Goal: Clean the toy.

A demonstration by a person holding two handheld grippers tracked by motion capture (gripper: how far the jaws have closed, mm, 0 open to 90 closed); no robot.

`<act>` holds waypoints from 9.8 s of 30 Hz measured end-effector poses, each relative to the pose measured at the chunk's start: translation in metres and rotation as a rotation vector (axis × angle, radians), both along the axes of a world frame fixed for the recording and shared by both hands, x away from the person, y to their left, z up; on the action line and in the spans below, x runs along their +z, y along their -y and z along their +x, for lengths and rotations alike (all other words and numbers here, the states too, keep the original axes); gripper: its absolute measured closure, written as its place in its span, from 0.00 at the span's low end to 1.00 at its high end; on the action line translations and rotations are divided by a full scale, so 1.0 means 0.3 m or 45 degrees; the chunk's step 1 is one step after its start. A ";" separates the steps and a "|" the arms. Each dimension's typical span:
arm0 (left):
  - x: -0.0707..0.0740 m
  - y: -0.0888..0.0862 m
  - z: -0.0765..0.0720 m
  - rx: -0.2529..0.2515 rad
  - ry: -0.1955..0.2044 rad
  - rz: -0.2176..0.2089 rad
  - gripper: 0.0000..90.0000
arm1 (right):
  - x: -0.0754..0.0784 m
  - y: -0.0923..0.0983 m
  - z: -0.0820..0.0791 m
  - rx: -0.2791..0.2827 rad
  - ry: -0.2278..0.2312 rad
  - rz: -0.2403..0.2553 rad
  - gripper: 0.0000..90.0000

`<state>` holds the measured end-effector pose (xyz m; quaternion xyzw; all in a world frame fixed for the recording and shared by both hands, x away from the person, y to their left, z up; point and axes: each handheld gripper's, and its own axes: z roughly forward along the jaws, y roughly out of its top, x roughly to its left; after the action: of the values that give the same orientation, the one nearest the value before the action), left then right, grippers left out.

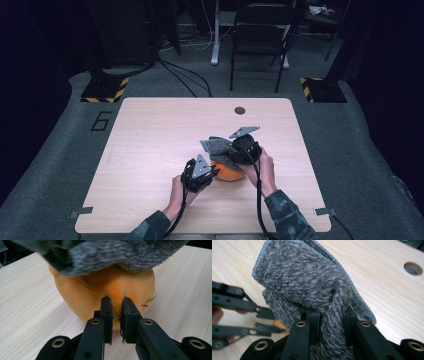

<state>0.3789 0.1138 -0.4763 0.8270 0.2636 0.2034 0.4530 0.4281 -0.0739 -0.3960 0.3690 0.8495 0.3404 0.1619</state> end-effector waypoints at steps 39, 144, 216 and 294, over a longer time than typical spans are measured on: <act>-0.020 -0.019 0.024 -0.006 -0.044 -0.023 0.91 | -0.180 0.315 0.106 -0.358 -0.256 -0.056 0.83; -0.019 -0.002 0.061 0.002 -0.121 -0.150 0.87 | -0.054 0.020 0.023 -0.042 -0.097 -0.061 0.84; -0.036 0.017 0.054 0.024 -0.088 -0.016 0.89 | -0.090 0.121 0.030 -0.142 -0.134 -0.067 0.84; -0.027 0.011 0.090 0.049 -0.124 -0.084 0.90 | -0.101 0.148 0.049 -0.183 -0.140 -0.041 0.84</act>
<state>0.4059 0.1104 -0.4844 0.8153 0.3077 0.1629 0.4627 0.4429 -0.1183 -0.4262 0.4443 0.8339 0.2934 0.1449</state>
